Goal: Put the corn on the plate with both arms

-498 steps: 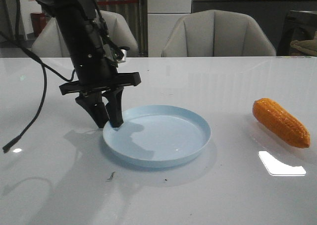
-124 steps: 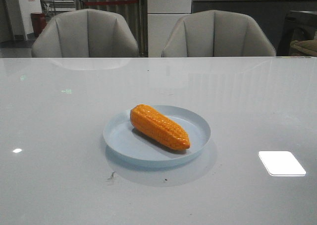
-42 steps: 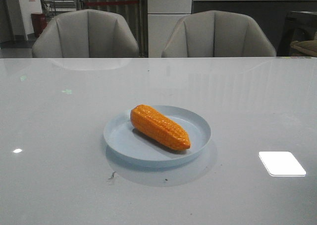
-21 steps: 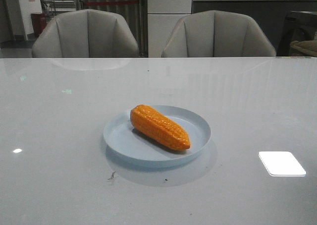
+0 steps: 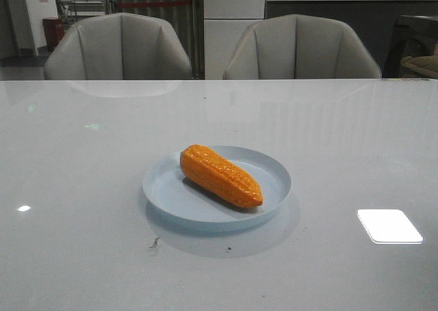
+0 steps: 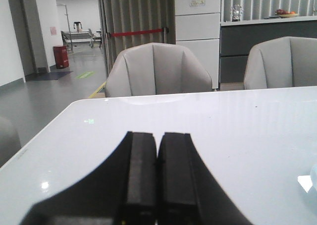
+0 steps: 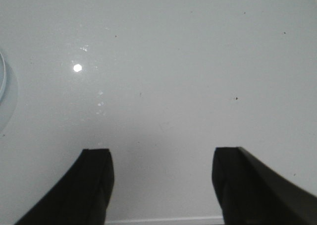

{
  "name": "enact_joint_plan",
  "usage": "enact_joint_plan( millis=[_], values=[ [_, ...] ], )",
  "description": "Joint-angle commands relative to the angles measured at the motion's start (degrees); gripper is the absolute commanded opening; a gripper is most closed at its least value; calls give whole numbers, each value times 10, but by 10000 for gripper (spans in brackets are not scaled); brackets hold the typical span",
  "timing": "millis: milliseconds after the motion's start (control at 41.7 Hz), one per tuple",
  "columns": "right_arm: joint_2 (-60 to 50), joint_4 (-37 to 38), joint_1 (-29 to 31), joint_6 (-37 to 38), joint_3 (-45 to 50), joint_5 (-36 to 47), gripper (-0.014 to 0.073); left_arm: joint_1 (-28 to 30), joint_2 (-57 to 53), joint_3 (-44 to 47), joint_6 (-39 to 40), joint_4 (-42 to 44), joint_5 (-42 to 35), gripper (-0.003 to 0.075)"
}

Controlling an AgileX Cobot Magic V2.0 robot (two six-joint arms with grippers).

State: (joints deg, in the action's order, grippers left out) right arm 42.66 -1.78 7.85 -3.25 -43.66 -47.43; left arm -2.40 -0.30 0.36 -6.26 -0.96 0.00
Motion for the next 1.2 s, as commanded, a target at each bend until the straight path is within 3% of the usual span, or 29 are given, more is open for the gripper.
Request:
enact_joint_plan(
  millis=[0,984,1176],
  values=[
    [-2,-1,3,1,-14,37,535,-6,-10,22,2,0,-38,88],
    [-20,6,1,1,-14,38,535,-6,-10,21,2,0,-15,88],
    [-80,18,-54,1,-14,36,528,-6,-10,21,2,0,-15,88]
  ],
)
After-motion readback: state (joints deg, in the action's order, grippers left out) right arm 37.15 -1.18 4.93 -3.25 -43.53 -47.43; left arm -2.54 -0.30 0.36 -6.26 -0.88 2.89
